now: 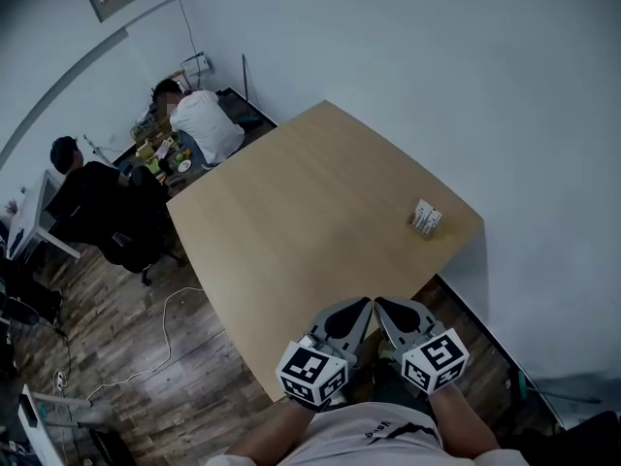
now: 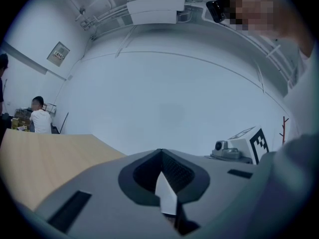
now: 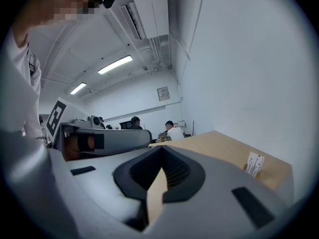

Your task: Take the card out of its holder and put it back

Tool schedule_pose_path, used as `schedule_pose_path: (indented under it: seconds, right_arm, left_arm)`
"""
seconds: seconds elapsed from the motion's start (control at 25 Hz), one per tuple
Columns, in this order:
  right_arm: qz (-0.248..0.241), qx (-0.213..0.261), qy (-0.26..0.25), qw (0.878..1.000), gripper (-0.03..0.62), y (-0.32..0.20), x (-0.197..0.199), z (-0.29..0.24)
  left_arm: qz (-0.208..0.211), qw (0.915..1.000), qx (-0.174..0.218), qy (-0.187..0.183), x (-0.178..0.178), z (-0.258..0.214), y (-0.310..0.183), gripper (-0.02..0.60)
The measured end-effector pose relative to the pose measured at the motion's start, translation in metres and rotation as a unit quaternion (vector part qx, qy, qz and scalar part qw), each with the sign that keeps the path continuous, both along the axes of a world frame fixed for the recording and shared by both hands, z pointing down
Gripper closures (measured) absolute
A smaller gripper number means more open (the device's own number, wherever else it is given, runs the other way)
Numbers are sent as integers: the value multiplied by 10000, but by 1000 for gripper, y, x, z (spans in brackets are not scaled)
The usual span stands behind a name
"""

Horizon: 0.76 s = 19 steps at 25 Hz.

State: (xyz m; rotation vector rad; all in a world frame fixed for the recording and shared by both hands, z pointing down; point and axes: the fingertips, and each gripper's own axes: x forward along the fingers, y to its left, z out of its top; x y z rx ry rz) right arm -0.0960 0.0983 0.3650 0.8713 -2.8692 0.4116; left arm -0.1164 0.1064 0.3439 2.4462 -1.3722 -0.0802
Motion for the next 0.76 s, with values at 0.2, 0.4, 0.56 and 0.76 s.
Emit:
schedule_pose_path:
  seconds: [0.2, 0.4, 0.56, 0.76]
  right_arm:
    - [22, 206, -14, 9998, 582, 23, -9, -16]
    - [16, 312, -10, 9995, 582, 38, -18, -24]
    - [-19, 348, -7, 9994, 582, 47, -26, -29]
    - [-32, 397, 4, 9992, 582, 54, -34, -34]
  left_arm:
    - [-81, 9998, 162, -16, -14, -9, 25, 569]
    - [-124, 9995, 284, -59, -26, -19, 40, 569]
    - [-145, 9993, 337, -82, -34, -26, 48, 569]
    - [-178, 9991, 382, -89, -44, -31, 55, 569]
